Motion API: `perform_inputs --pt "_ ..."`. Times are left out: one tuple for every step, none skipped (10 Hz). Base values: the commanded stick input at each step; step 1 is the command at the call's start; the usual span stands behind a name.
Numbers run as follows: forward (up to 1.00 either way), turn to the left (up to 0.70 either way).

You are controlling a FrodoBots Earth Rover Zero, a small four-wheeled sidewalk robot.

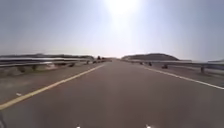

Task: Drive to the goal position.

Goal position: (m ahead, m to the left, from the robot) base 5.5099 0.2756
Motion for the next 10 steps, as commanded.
perform_inputs --pt "0.7 0.0" --pt "0.7 0.0" --pt "0.7 0.0" --pt "0.7 0.0" --pt "0.7 0.0" --pt "0.7 0.0" --pt "0.7 0.0" --pt "0.7 0.0" --pt "0.7 0.0" --pt "0.7 0.0"
